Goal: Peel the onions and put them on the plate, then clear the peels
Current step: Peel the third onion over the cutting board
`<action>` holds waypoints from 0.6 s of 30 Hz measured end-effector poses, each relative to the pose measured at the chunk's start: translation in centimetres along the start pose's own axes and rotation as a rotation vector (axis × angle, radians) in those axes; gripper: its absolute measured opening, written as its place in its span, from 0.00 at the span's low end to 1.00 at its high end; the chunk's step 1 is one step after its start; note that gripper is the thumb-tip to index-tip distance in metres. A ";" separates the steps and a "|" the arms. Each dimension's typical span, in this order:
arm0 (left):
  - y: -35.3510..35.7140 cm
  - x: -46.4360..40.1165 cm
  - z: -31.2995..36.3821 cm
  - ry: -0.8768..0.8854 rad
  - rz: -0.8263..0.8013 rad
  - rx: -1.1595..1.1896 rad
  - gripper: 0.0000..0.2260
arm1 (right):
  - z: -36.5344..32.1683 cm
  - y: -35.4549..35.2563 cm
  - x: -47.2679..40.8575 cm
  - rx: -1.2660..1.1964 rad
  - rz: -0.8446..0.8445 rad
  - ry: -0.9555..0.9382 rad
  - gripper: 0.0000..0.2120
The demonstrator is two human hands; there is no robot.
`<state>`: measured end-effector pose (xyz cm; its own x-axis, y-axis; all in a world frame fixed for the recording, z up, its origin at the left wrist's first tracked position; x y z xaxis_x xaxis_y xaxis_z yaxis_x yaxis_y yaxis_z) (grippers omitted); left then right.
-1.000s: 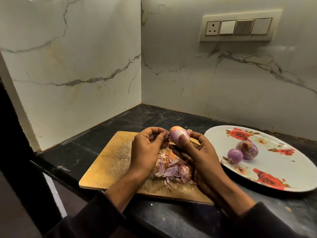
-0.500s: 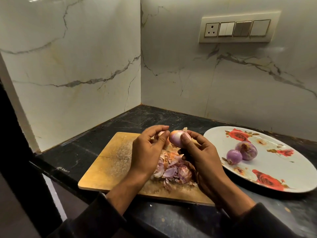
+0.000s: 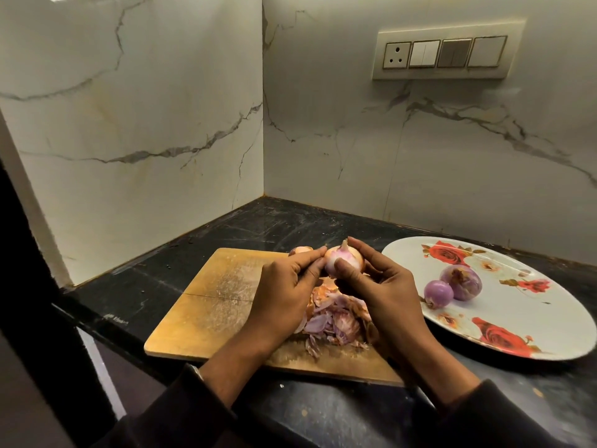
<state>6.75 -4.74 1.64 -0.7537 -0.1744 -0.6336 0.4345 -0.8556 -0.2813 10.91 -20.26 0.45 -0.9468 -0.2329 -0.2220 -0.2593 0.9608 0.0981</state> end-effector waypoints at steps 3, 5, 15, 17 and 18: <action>-0.1 0.1 0.2 0.045 0.016 -0.066 0.15 | 0.0 0.0 0.1 0.081 0.028 -0.042 0.27; -0.3 0.0 0.3 0.069 0.044 -0.109 0.15 | 0.1 0.2 0.2 0.112 0.056 -0.069 0.27; -1.3 0.2 0.5 0.070 0.158 -0.151 0.12 | 0.2 0.7 0.4 0.061 0.014 -0.081 0.27; -1.2 0.2 0.4 0.054 0.156 -0.136 0.11 | 0.1 0.8 0.4 0.027 0.004 -0.071 0.26; -1.0 0.2 0.4 0.048 0.143 -0.113 0.11 | 0.1 0.7 0.4 0.013 0.005 -0.069 0.26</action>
<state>5.99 -4.17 2.14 -0.6574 -0.2643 -0.7056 0.5898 -0.7633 -0.2636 10.38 -19.63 0.38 -0.9326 -0.2177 -0.2879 -0.2518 0.9639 0.0869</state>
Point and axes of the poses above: each hand's wrist, its own x-axis away from the middle knuckle, its own y-axis out of the palm, z = x × y, the point moved 7 cm from there along -x, towards the middle knuckle, and after that the axes turned 5 degrees about y, right-handed, at the moved point
